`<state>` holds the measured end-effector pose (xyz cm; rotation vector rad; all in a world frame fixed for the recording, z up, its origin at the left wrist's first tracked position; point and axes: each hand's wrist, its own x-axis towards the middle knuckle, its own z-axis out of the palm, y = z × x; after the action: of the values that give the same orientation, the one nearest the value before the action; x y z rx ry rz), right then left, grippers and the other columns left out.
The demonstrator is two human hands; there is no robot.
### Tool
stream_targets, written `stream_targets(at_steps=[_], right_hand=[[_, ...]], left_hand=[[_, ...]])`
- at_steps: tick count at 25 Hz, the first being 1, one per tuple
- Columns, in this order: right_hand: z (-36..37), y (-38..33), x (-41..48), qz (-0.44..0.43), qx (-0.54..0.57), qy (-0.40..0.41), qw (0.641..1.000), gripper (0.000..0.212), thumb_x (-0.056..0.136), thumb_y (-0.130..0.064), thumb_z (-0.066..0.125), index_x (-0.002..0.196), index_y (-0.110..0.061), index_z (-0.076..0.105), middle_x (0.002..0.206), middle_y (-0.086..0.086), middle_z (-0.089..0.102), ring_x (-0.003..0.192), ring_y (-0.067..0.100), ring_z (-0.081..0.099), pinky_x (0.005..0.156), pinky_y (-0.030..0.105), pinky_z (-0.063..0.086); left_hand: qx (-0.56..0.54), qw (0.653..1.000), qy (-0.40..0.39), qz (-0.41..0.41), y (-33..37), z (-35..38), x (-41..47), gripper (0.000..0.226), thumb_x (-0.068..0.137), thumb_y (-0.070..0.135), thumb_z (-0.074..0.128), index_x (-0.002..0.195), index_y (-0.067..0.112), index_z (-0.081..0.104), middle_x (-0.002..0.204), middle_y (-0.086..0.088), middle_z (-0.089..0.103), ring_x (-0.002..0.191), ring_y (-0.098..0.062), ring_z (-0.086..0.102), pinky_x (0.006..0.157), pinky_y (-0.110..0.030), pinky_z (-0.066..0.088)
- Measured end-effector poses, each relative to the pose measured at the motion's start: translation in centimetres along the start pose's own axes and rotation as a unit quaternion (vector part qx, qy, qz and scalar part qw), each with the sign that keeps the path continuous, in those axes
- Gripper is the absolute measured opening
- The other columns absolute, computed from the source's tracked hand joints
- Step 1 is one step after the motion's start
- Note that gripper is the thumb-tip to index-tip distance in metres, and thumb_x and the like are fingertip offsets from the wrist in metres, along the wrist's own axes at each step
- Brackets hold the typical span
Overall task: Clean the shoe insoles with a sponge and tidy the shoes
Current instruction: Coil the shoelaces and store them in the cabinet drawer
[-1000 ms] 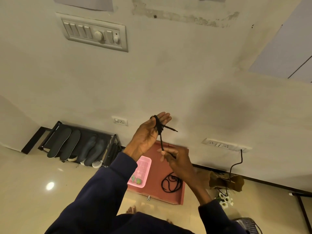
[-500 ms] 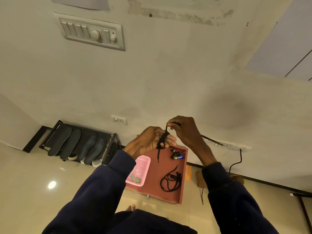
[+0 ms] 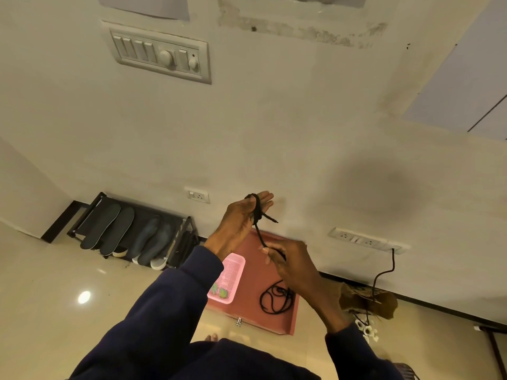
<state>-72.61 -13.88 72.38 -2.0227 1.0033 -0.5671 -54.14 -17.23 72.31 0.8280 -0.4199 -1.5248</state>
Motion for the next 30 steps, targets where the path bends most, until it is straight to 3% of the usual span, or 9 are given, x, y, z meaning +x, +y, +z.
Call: stream_targets(at_steps=[4,7,10,12,15,19,22,27,30], right_hand=[[-3.9,-1.6,3.1,-0.109,-0.153,0.039,0.981,0.022,0.098,-0.019,0.057,0.09,-0.015,0.077,0.081,-0.006,0.068,0.072,0.01,0.06,0.067,0.032,0.048],[-6.0,-0.5,6.2,-0.13,-0.193,0.08,0.969,0.019,0.095,-0.011,0.061,0.089,-0.014,0.078,0.084,0.0,0.072,0.078,0.015,0.065,0.073,0.036,0.053],[-5.7,0.6,6.2,-0.038,-0.022,0.079,0.996,0.019,0.093,-0.002,0.066,0.089,-0.014,0.081,0.082,-0.01,0.075,0.073,0.005,0.07,0.071,0.021,0.053],[-4.1,0.6,4.5,0.058,0.147,0.059,0.986,0.024,0.093,0.009,0.059,0.089,-0.005,0.078,0.073,-0.005,0.073,0.068,0.01,0.07,0.07,0.022,0.056],[-2.0,0.4,1.9,0.17,0.397,0.051,0.9,0.027,0.093,0.02,0.049,0.097,0.006,0.072,0.071,0.007,0.067,0.069,0.02,0.067,0.073,0.028,0.06],[-1.5,0.5,1.1,0.246,0.555,0.038,0.794,0.023,0.102,0.006,0.047,0.111,0.007,0.068,0.082,0.011,0.071,0.077,0.023,0.073,0.073,0.033,0.061],[-1.7,0.7,0.3,0.263,0.583,0.025,0.769,0.021,0.103,-0.012,0.055,0.103,0.002,0.071,0.079,0.008,0.068,0.066,0.015,0.067,0.069,0.029,0.06],[-1.4,2.0,-0.8,0.279,0.561,0.073,0.776,0.021,0.096,0.014,0.054,0.106,0.01,0.071,0.077,0.013,0.066,0.054,0.01,0.057,0.06,0.019,0.055],[-1.5,2.5,-1.4,0.253,0.524,0.091,0.808,0.021,0.095,0.014,0.055,0.098,0.007,0.075,0.074,0.012,0.065,0.058,0.011,0.056,0.057,0.017,0.051]], left_hand=[[0.117,0.988,0.032,-0.1,-1.3,0.9,-1.6,0.041,0.108,0.017,0.037,0.12,-0.011,0.063,0.117,-0.026,0.068,0.099,-0.03,0.07,0.097,-0.035,0.055],[0.152,0.975,-0.011,-0.161,-1.3,2.0,-3.0,0.053,0.108,0.029,0.034,0.107,-0.011,0.069,0.1,-0.026,0.071,0.085,-0.033,0.07,0.082,-0.034,0.058],[0.099,0.976,-0.039,-0.188,-0.7,2.7,-3.9,0.046,0.106,0.025,0.04,0.096,-0.004,0.074,0.094,-0.02,0.068,0.076,-0.026,0.065,0.07,-0.027,0.054],[0.028,0.979,-0.057,-0.195,-0.5,2.6,-4.5,0.041,0.107,0.022,0.044,0.094,-0.003,0.074,0.091,-0.017,0.066,0.077,-0.022,0.062,0.068,-0.024,0.055],[-0.024,0.981,-0.056,-0.184,-1.0,2.2,-5.1,0.035,0.102,0.023,0.051,0.096,-0.006,0.07,0.092,-0.018,0.064,0.079,-0.023,0.061,0.069,-0.023,0.057],[-0.042,0.979,-0.014,-0.197,-1.7,2.0,-5.2,0.039,0.1,0.033,0.058,0.091,-0.004,0.066,0.083,-0.017,0.062,0.07,-0.027,0.063,0.06,-0.027,0.057],[-0.03,0.977,-0.013,-0.213,-2.2,2.6,-5.6,0.034,0.098,0.031,0.063,0.089,-0.002,0.066,0.081,-0.015,0.063,0.069,-0.025,0.064,0.069,-0.029,0.06],[0.003,0.974,-0.011,-0.227,-3.2,3.6,-6.6,0.022,0.098,0.014,0.062,0.085,-0.002,0.068,0.08,-0.016,0.065,0.081,-0.034,0.071,0.083,-0.033,0.06],[0.042,0.979,-0.001,-0.202,-3.9,4.5,-7.0,0.022,0.096,0.013,0.062,0.081,-0.002,0.07,0.08,-0.014,0.064,0.075,-0.029,0.068,0.085,-0.033,0.059]])
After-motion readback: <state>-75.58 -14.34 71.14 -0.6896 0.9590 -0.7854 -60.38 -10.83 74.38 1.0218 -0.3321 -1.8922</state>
